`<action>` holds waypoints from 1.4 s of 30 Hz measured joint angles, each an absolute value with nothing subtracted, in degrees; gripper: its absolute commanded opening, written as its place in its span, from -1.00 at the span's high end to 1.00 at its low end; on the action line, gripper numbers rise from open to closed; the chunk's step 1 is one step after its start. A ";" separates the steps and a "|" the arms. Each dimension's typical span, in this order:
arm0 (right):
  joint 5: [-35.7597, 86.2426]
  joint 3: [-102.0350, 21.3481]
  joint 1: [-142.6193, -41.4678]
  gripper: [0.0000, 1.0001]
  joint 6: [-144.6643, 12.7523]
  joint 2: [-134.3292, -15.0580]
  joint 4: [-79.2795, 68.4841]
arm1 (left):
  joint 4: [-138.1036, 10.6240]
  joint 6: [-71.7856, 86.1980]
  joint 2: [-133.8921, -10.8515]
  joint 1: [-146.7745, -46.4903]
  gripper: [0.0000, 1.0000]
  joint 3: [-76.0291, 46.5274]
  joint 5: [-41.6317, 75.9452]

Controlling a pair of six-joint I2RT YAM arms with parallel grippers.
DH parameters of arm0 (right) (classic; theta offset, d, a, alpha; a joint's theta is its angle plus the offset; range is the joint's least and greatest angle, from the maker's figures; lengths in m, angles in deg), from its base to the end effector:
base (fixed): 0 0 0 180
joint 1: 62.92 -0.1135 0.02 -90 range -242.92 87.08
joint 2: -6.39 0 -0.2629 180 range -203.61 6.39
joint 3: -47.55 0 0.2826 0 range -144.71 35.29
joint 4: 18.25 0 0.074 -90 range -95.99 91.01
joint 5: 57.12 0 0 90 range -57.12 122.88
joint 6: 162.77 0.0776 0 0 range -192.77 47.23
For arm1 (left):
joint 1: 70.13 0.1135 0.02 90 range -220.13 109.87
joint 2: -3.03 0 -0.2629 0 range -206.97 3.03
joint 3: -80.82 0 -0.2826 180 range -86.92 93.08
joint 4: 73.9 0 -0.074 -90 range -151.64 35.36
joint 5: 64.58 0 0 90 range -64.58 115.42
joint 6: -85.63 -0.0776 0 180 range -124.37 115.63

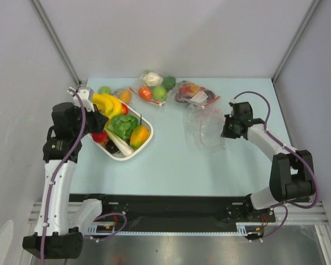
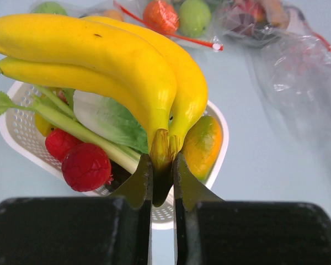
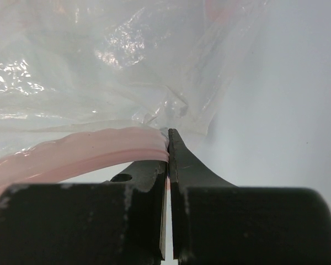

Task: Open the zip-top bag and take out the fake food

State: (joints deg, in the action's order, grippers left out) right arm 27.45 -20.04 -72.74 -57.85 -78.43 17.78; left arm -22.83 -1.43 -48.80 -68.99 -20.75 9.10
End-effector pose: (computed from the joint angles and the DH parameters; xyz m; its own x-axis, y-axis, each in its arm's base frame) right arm 0.3502 0.0681 0.1704 -0.8211 0.1180 -0.5585 -0.0147 0.9737 0.2273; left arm 0.2457 -0.0169 0.3852 -0.4257 -0.0577 -0.9030 0.2151 0.9629 -0.1629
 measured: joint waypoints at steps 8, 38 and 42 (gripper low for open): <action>27.45 -19.73 -72.61 1.00 -57.85 -78.23 17.93 | -26.33 -4.08 -48.65 -68.50 0.99 -29.69 10.00; 26.05 -18.99 -72.52 1.00 -57.39 -78.06 18.10 | -35.55 -2.77 -38.64 -68.13 1.00 -44.53 -1.80; 25.86 -18.97 -72.52 1.00 -57.20 -78.06 18.10 | -36.29 -0.45 -36.93 -68.13 1.00 -46.95 -0.97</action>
